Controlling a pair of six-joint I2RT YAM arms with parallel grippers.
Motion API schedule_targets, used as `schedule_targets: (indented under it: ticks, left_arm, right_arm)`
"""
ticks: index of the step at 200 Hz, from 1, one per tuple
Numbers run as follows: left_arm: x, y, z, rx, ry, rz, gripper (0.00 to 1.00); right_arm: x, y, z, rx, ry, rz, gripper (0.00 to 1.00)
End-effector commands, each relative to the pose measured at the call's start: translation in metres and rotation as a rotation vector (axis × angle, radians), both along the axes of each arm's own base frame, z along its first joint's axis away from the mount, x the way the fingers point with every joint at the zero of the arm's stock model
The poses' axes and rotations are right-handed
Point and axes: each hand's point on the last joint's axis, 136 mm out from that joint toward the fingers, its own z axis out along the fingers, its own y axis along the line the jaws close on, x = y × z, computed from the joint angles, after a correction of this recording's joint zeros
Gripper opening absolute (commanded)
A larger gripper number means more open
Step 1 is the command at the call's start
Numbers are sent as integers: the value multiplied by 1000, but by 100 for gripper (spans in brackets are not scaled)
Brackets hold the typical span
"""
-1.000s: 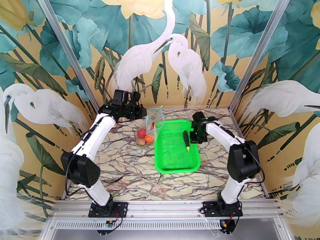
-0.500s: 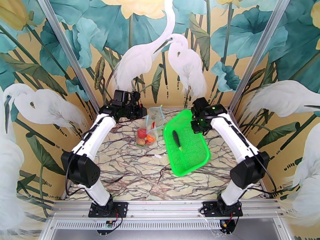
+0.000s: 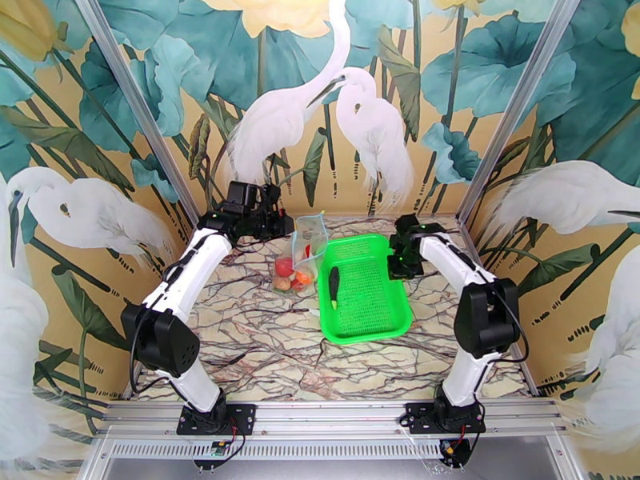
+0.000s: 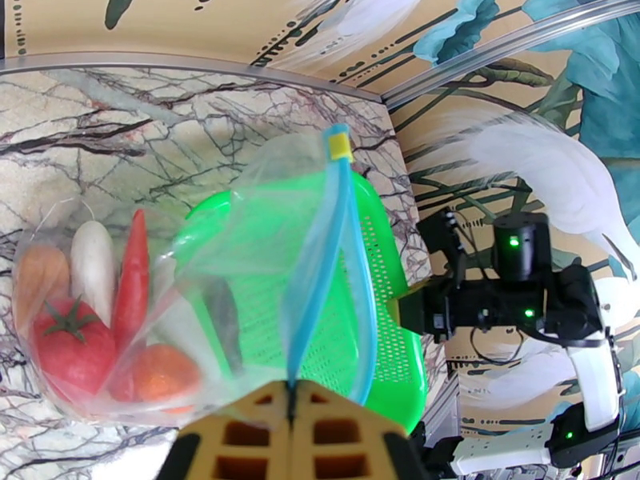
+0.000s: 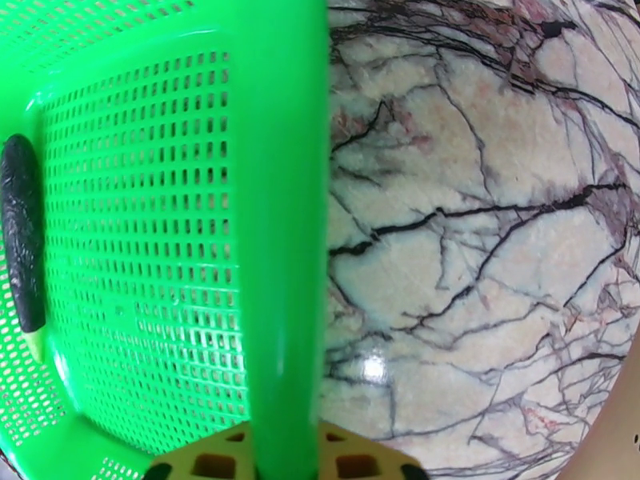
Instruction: Place the food in the zip-top bag and seal the zipper
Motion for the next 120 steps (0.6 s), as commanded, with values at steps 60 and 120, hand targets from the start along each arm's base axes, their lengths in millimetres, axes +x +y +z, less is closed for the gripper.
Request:
schedule_targets:
  ticks: [60,120]
  left_arm:
    - [-4,7,15,6,-29,19,0]
    - [2,6,19,5,-40,21,0]
  right_arm:
    - [24,-9,77,-6,-238,-73,60]
    - [2,95,107,297,-220,95,45]
